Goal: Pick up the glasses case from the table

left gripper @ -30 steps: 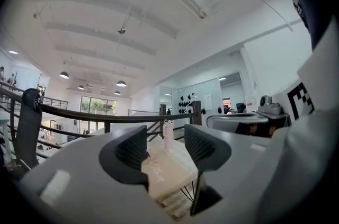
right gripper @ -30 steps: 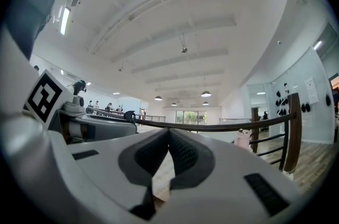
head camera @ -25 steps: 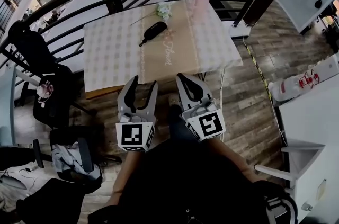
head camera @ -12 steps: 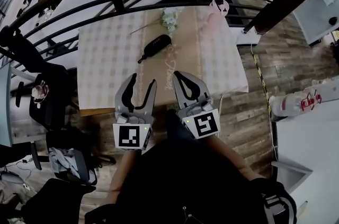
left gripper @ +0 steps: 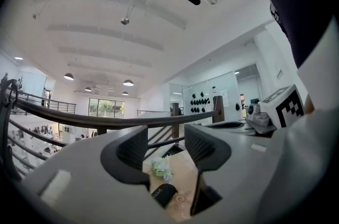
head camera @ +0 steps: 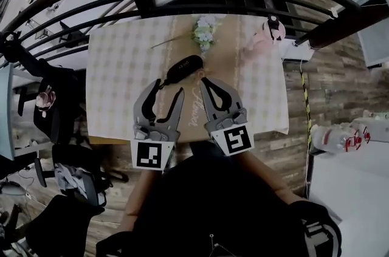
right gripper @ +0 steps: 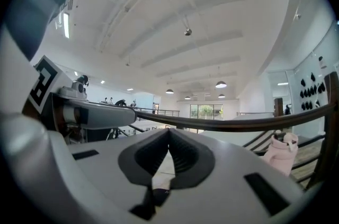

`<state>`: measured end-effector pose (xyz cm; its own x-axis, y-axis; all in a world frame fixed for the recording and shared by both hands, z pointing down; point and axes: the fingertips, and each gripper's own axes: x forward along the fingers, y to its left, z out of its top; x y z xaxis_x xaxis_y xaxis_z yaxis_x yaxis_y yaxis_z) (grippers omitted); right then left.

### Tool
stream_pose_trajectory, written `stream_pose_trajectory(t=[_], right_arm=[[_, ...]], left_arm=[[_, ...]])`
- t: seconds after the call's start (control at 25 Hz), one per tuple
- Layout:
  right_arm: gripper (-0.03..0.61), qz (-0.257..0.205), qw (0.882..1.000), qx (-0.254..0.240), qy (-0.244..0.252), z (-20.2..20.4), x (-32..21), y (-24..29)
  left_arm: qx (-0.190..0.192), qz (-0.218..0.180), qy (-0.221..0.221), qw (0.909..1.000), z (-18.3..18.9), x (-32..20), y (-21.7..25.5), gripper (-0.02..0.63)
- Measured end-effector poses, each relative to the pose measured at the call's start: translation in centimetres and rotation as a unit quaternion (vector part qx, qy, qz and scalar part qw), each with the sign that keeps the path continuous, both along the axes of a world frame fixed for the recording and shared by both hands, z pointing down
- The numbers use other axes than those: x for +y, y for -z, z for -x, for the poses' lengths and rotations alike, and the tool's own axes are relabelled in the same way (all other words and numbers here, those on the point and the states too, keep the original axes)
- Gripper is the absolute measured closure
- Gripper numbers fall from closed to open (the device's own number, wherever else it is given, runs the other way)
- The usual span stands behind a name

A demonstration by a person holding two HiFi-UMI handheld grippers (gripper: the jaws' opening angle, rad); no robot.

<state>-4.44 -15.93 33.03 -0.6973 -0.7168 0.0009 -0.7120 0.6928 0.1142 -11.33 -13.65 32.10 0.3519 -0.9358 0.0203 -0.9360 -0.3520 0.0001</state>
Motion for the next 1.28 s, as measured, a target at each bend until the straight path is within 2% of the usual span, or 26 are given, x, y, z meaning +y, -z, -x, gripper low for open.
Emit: stream_pose_trajectory(t=[0.28, 0.48, 0.96, 1.28], right_arm=[[0.570, 0.009, 1.000, -0.001, 0.026, 0.2, -5.0, -1.1], [0.571, 0.014, 0.999, 0.000, 0.037, 0.2, -6.7, -1.9], [0.570, 0.025, 0.999, -0.006, 0.032, 0.3, -5.5, -3.0], [0.571, 0.038, 0.999, -0.008, 0.010, 0.4, -5.1, -3.1]], left_arm=[[-0.004, 0.010, 0.010, 0.9999, -0.6, -4.7, -0.8, 0.397], [-0.009, 0.014, 0.014, 0.9998, -0.8, -6.1, -1.3, 0.397], [-0.018, 0.030, 0.014, 0.9993, -0.4, -5.0, -2.8, 0.397], [-0.033, 0.063, -0.014, 0.9973, -0.5, -5.4, -4.6, 0.397]])
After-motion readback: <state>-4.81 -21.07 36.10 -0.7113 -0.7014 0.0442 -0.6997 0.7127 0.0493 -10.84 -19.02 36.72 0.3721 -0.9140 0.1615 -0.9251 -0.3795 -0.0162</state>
